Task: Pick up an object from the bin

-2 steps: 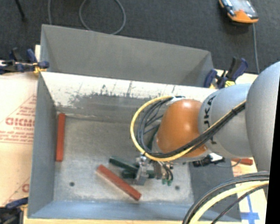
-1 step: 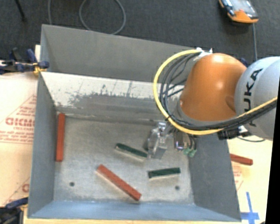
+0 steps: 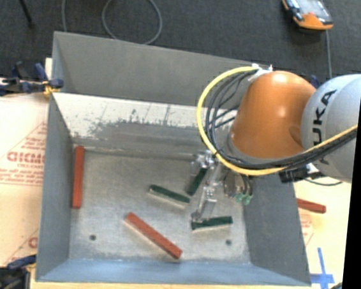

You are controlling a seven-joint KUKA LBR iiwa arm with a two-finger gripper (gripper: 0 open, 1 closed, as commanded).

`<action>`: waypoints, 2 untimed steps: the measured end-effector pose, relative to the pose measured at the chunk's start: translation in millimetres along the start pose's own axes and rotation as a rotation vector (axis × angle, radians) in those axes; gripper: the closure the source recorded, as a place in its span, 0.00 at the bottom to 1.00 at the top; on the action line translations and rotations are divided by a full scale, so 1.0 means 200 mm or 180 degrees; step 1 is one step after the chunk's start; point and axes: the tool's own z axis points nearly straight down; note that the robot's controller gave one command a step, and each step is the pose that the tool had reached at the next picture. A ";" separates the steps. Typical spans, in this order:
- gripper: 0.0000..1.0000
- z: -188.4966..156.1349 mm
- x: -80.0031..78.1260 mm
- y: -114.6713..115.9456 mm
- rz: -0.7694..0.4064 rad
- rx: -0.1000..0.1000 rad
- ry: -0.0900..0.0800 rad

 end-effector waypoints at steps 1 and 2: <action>0.00 0.47 -0.39 0.00 0.0249 0.0002 0.0002; 0.00 0.77 -0.35 0.04 0.0189 0.0007 0.0015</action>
Offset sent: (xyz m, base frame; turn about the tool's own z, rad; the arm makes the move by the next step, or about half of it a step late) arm 0.0770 -0.0043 -0.0892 0.0813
